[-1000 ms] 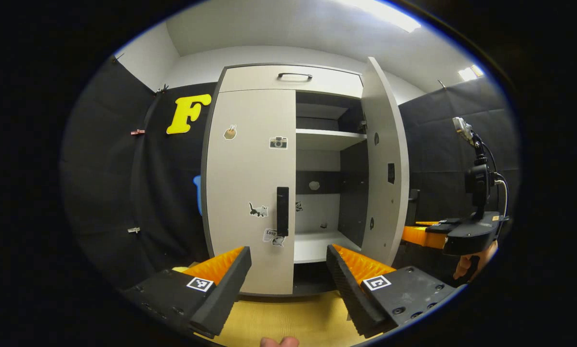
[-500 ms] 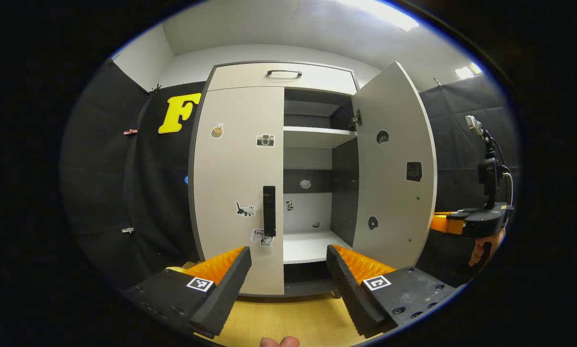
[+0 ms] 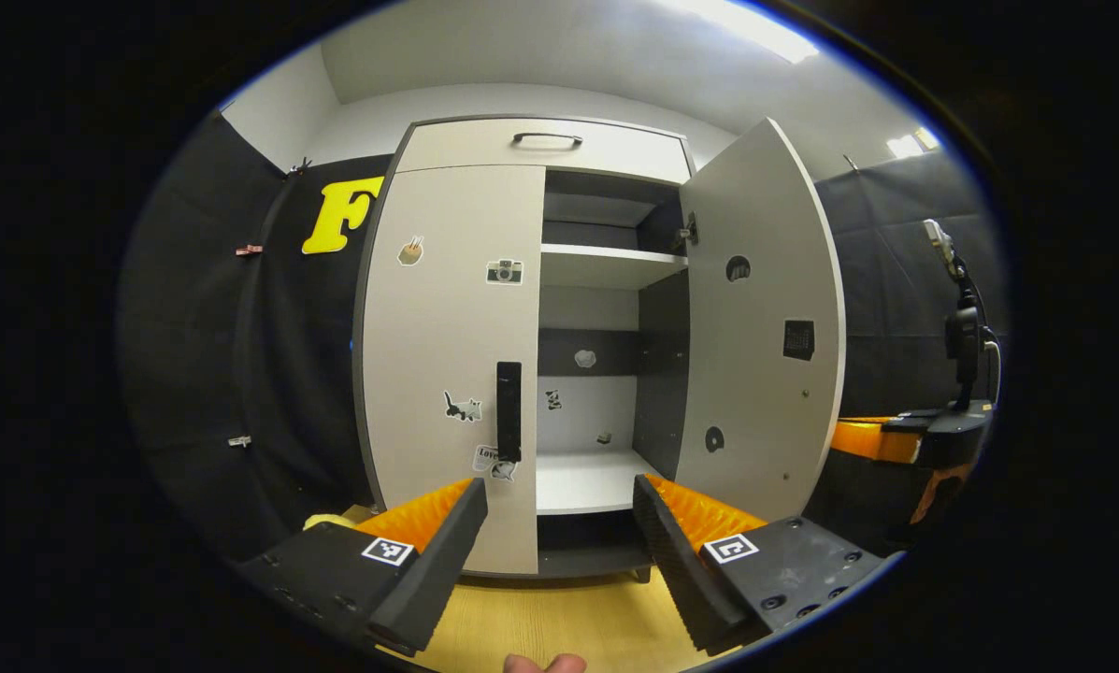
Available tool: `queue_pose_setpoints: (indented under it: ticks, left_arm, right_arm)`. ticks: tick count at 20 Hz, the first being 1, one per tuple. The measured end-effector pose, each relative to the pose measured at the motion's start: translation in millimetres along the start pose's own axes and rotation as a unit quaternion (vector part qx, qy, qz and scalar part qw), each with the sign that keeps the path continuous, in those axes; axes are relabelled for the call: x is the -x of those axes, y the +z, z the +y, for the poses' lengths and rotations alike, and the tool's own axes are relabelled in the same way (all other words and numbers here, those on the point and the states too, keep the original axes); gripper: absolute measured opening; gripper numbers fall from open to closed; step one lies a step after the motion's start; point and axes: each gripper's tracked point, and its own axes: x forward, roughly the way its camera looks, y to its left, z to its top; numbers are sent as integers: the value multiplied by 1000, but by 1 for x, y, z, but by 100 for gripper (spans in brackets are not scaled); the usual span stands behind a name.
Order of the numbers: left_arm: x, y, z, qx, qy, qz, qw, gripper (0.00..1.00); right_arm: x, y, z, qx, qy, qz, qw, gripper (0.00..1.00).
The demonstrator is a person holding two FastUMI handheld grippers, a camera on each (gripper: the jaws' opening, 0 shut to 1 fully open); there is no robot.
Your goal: Open the right door of the double-door shoe cabinet with the right hand, and open the left door with the left hand.
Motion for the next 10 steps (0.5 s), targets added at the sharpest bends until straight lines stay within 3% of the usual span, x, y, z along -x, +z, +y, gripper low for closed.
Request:
queue_pose_setpoints:
  ticks: [1,2,3,4,7,8,10]
  left_arm:
    - [-5,0,1,0,2,-1,1000,97]
    - [-10,2,4,-2,5,-2,1000,97]
    - [-15,3,7,-3,8,-3,1000,97]
    - [-23,5,10,-4,11,-6,1000,96]
    - [-48,12,17,-10,13,-13,1000,97]
    - [-58,14,19,-13,13,-14,1000,97]
    - [-78,17,27,-18,21,-16,999,97]
  right_arm:
    - [4,0,2,-3,2,0,1000,15]
    - [6,1,-1,-1,-4,-2,1000,27]
    - [5,2,-5,3,-10,-6,1000,32]
    - [6,4,-8,6,-17,-9,1000,55]
    - [11,11,-6,-1,-18,-22,1000,84]
    - [6,9,-8,-1,-25,-25,999,99]
    - [11,13,-7,-2,-25,-32,999,98]
